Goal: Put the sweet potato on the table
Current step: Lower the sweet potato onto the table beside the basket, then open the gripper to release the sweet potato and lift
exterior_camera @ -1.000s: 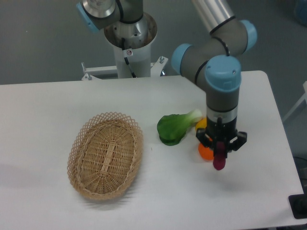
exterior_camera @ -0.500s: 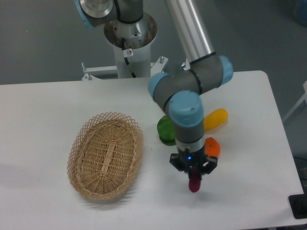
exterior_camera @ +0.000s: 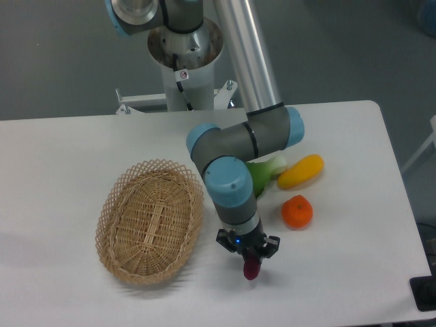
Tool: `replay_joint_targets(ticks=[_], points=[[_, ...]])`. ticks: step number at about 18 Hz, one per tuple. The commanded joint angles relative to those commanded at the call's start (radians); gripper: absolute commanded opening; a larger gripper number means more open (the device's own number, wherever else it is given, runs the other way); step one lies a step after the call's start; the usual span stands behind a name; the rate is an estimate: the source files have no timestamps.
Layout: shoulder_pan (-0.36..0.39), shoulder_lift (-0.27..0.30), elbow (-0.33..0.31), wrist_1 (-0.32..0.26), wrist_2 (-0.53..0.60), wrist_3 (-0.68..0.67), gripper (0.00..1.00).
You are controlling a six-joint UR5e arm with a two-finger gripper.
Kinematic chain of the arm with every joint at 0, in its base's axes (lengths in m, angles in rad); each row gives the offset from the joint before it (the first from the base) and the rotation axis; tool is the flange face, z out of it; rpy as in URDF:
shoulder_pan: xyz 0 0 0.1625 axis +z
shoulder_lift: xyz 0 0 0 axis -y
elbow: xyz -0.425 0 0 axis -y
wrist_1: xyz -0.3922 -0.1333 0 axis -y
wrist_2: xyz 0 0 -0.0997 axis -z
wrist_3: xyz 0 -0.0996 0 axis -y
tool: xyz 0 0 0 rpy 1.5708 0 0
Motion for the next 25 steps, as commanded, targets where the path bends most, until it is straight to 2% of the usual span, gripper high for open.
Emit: replay_joint_targets(ticks=[12, 15, 18, 23, 25], points=[[-0.023, -0.012, -0.002, 0.005, 0.034, 0.032, 0.39], [-0.023, -0.012, 0.005, 0.005, 0.034, 0.029, 0.59], [-0.023, -0.008, 0.032, 0.003, 0.034, 0.025, 1.00], [-0.023, 0.012, 0.110, 0.002, 0.035, 0.006, 1.00], [-0.017, 0.028, 0.120, 0.002, 0.034, 0.020, 1.00]])
